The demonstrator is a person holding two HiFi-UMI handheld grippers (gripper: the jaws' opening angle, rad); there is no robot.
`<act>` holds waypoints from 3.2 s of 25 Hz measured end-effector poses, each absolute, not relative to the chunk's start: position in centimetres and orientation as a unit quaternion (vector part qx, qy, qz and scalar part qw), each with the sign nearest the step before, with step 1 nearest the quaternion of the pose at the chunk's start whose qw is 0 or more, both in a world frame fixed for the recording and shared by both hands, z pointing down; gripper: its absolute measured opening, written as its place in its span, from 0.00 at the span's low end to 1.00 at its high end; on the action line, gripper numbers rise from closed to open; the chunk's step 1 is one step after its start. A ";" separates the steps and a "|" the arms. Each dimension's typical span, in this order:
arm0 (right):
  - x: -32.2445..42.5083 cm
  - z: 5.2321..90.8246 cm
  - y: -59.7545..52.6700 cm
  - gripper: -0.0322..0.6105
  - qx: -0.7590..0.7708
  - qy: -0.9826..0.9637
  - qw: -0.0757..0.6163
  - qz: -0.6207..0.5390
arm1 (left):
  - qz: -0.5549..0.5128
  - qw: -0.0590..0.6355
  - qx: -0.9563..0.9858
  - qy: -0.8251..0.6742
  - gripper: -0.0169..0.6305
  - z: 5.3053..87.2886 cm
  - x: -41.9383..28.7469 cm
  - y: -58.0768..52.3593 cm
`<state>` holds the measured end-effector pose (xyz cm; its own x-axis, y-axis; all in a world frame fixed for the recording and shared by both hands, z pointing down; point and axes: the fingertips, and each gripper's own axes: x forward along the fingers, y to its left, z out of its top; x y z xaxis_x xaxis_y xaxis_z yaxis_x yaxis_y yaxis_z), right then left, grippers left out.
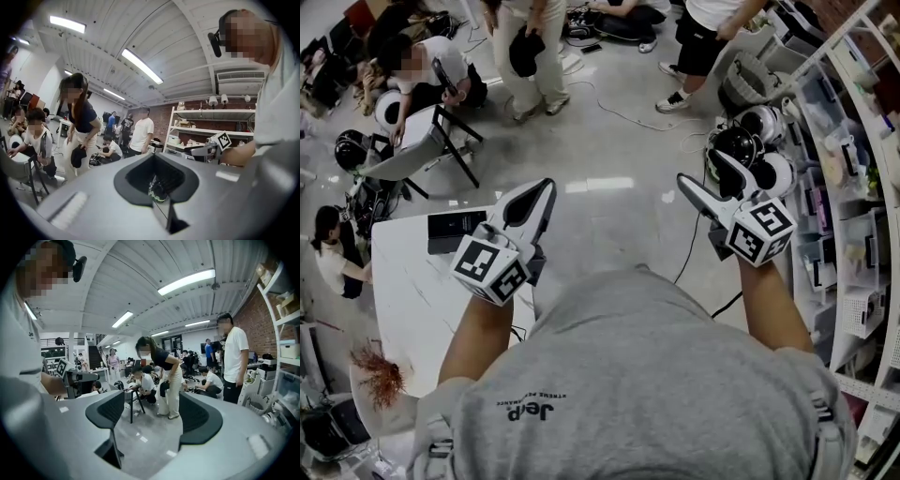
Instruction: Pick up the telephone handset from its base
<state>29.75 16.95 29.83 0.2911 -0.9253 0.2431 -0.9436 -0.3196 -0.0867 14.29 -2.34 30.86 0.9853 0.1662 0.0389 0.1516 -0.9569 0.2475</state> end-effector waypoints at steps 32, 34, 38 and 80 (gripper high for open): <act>29.8 33.5 -8.0 0.58 0.510 -0.843 0.143 0.093 | 0.007 0.120 0.957 -0.264 0.12 34.7 14.4 -13.2; 25.7 34.3 -10.6 0.58 0.477 -0.860 0.157 0.088 | 0.007 0.118 0.947 -0.300 0.12 35.5 10.3 -14.3; 16.2 36.2 -15.5 0.58 0.405 -0.891 0.185 0.086 | 0.003 0.127 0.915 -0.384 0.12 37.0 1.0 -15.6; -10.0 57.4 -28.2 0.17 0.346 -0.860 0.349 0.138 | 0.016 0.193 0.835 -0.515 0.12 48.4 -22.0 -16.3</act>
<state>-10.04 -28.25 57.36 -0.5163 -0.4994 0.6957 -0.6918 0.7221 0.0048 -22.05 -16.33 48.45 0.4685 -0.8543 0.2253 -0.8663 -0.3942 0.3068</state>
